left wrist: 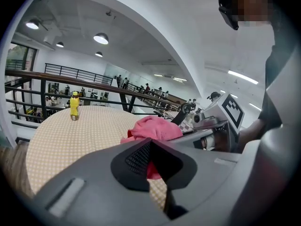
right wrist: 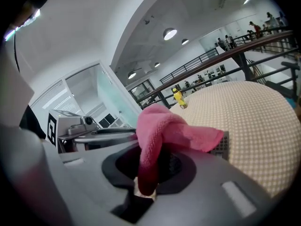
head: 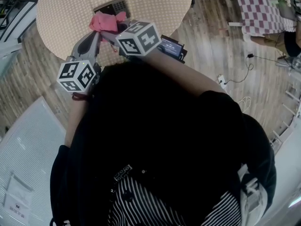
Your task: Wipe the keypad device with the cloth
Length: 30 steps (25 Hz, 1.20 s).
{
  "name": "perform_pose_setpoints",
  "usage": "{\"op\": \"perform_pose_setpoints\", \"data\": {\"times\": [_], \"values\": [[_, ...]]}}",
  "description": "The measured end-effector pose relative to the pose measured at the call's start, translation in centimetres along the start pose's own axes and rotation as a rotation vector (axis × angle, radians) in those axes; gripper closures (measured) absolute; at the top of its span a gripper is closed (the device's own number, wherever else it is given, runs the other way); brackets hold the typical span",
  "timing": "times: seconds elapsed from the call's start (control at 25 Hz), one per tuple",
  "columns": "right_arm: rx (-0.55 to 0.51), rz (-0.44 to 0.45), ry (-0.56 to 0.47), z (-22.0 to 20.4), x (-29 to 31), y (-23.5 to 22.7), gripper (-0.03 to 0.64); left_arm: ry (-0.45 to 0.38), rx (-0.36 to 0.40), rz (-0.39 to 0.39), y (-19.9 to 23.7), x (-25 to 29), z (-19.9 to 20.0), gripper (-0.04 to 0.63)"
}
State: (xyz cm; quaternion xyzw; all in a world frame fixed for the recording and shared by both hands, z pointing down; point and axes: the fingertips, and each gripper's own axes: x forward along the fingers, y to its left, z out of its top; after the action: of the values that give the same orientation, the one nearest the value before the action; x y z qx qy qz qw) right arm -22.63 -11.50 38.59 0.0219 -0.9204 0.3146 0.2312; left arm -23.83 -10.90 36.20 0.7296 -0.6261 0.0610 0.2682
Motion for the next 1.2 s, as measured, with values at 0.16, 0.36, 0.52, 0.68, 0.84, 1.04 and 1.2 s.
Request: {"op": "perform_pose_setpoints", "data": {"times": [0.16,0.36,0.52,0.68,0.84,1.04,1.2], "values": [[0.032,-0.016,-0.003,0.7,1.3,-1.1,0.555,0.031,-0.001,-0.019,1.5,1.2,0.3,0.591],[0.074,-0.036,0.007,1.4,3.1,-3.1,0.555,0.072,-0.008,-0.036,3.6,3.1,0.3,0.591],[0.096,-0.05,0.023,1.7,5.2,-3.9,0.555,0.101,-0.027,-0.05,5.8,3.9,0.0,0.591],[0.114,-0.06,0.038,2.3,7.0,-5.3,0.555,0.129,-0.022,-0.062,7.9,5.2,0.0,0.591],[0.153,-0.069,0.045,2.5,8.3,-6.6,0.555,0.176,-0.013,-0.071,9.3,6.7,-0.4,0.591],[0.18,-0.086,0.053,3.3,10.1,-8.4,0.555,0.213,-0.016,-0.092,11.5,8.5,-0.2,0.591],[0.198,-0.109,0.059,3.7,11.4,-9.9,0.555,0.247,-0.005,-0.121,12.9,10.0,-0.2,0.591]]}}
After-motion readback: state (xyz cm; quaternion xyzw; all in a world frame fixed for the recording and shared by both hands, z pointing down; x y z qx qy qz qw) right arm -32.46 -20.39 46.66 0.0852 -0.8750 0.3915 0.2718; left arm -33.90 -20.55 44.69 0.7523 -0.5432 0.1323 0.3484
